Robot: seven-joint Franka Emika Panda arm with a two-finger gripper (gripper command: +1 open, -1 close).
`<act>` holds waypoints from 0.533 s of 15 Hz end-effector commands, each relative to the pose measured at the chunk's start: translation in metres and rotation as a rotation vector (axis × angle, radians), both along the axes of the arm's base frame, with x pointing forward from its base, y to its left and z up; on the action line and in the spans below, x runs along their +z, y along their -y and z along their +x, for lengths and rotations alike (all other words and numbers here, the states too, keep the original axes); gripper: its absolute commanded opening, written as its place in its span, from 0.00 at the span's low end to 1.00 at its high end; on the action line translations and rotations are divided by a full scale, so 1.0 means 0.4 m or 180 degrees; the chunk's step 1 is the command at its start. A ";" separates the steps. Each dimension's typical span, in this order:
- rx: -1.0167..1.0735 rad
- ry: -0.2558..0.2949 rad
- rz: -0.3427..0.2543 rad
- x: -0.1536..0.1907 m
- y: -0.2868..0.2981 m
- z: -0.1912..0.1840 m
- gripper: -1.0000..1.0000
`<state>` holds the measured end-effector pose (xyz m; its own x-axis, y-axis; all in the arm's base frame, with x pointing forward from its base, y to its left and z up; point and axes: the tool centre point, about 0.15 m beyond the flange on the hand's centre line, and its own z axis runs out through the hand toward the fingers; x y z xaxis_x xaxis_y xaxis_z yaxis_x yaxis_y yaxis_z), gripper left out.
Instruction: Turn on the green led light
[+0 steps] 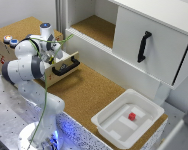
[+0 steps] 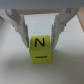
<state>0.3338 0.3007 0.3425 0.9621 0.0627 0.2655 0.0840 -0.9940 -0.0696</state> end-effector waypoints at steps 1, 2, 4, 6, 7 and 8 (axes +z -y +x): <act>0.0360 -0.0129 -0.0002 0.161 0.005 -0.088 1.00; 0.0408 -0.0142 -0.0020 0.189 -0.003 -0.106 1.00; 0.0533 -0.0124 -0.0041 0.251 -0.034 -0.156 1.00; 0.0685 -0.0119 -0.0101 0.315 -0.065 -0.206 1.00; 0.0791 -0.0140 -0.0110 0.343 -0.077 -0.225 1.00; 0.0917 -0.0215 -0.0136 0.369 -0.089 -0.242 1.00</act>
